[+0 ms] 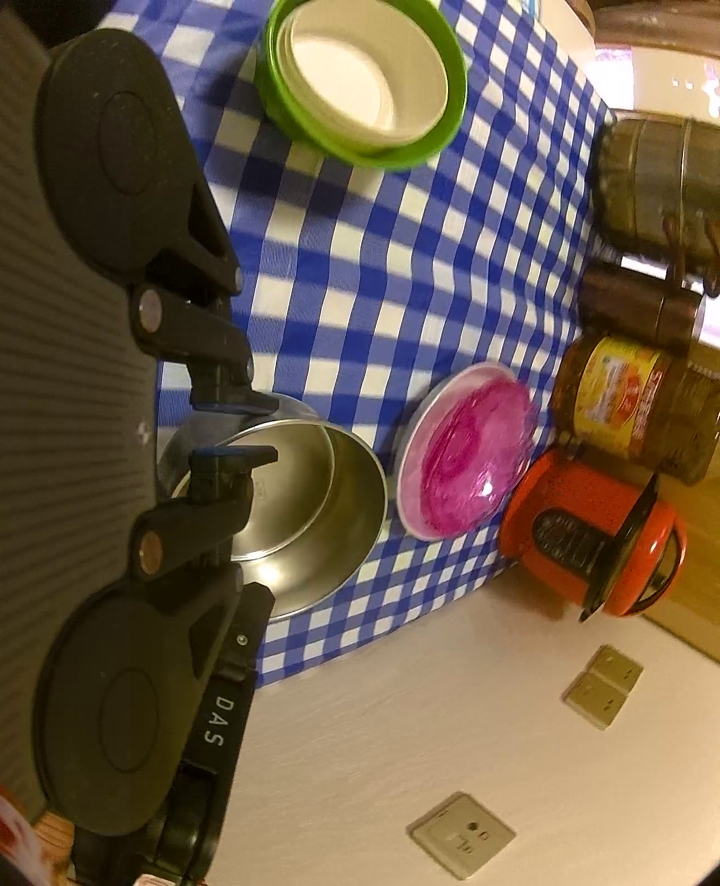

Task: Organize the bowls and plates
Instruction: 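Lift the steel bowl with both grippers and carry it over the cream bowl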

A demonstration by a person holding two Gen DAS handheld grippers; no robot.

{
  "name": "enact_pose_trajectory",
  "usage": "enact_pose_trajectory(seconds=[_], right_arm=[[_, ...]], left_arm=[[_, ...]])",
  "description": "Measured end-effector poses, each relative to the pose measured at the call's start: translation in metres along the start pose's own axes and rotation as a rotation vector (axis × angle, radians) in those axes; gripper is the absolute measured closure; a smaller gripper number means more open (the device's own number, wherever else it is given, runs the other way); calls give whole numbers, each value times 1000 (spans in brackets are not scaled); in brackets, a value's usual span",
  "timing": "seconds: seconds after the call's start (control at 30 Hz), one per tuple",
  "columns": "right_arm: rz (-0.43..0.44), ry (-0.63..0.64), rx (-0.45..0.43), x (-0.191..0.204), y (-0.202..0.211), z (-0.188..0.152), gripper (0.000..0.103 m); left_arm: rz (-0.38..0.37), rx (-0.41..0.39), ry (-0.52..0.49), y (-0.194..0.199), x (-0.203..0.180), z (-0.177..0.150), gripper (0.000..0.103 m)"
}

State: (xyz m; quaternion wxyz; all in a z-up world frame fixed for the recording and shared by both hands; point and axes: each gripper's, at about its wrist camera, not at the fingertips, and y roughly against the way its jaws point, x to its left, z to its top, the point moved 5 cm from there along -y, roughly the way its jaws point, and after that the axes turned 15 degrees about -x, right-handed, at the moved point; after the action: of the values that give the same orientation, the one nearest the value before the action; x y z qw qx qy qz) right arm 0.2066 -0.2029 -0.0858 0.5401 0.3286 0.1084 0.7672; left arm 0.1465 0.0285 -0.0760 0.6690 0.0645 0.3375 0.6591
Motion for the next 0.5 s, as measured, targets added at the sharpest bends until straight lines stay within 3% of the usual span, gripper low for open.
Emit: enact_pose_trajectory(seconds=[0.5], right_arm=[[106,96,23,79,-17,-4,96]], left_arm=[[84,-76,79,37,62,25,93]])
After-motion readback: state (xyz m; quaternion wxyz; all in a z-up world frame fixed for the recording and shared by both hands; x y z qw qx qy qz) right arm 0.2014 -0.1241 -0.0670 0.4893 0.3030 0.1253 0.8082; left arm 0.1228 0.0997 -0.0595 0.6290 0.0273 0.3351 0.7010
